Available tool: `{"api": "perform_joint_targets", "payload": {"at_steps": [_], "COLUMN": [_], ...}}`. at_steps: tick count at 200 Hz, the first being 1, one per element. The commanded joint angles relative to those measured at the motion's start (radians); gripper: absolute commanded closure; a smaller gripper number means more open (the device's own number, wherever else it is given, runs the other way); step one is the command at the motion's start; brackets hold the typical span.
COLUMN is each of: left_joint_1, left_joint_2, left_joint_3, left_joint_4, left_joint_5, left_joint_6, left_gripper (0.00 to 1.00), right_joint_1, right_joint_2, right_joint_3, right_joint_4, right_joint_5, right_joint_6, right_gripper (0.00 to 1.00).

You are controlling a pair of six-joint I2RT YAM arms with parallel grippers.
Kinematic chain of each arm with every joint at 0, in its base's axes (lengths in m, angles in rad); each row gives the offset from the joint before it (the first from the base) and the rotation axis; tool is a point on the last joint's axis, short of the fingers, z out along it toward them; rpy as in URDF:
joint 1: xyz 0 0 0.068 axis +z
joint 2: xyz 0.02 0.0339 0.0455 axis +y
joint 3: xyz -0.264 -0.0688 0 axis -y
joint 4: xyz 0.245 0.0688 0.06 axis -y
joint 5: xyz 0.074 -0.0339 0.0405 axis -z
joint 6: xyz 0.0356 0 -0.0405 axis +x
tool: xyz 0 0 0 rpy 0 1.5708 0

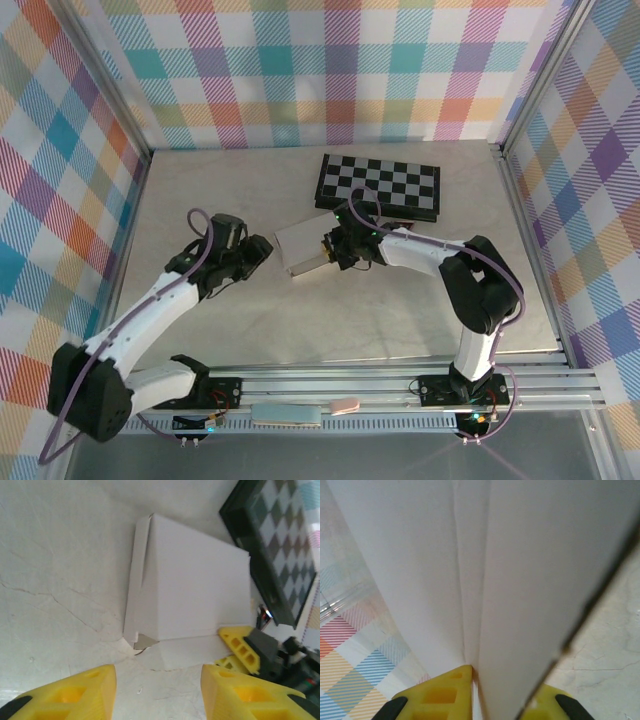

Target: Fold the paper box

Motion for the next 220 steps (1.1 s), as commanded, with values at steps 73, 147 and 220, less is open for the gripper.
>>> {"api": "perform_joint_targets", "payload": {"at_steps": [73,147,220], "left_joint_1": [0.032,0.042,0.030], "left_joint_2": [0.260,0.344,0.363], "left_joint_3": [0.003,0.028,0.028], "left_joint_4": [0.248,0.308,0.335], "left_joint_5": [0.151,0.210,0.231], "left_joint_6": [-0.010,-0.025,-0.042], "left_gripper": [0.51,0.53,0.57], "right_joint_1": [-0.003,-0.002,-0.003], "right_joint_2": [-0.031,-0.032,-0.031], "right_joint_3": [0.053,0.067,0.067], "right_joint_4": [-0.145,-0.157,-0.146], "right_joint_5": [-0.022,-0.042,-0.050], "right_joint_6": [-0.038,-0.026,-0.020], "right_gripper": [0.88,0.89,0.91]}}
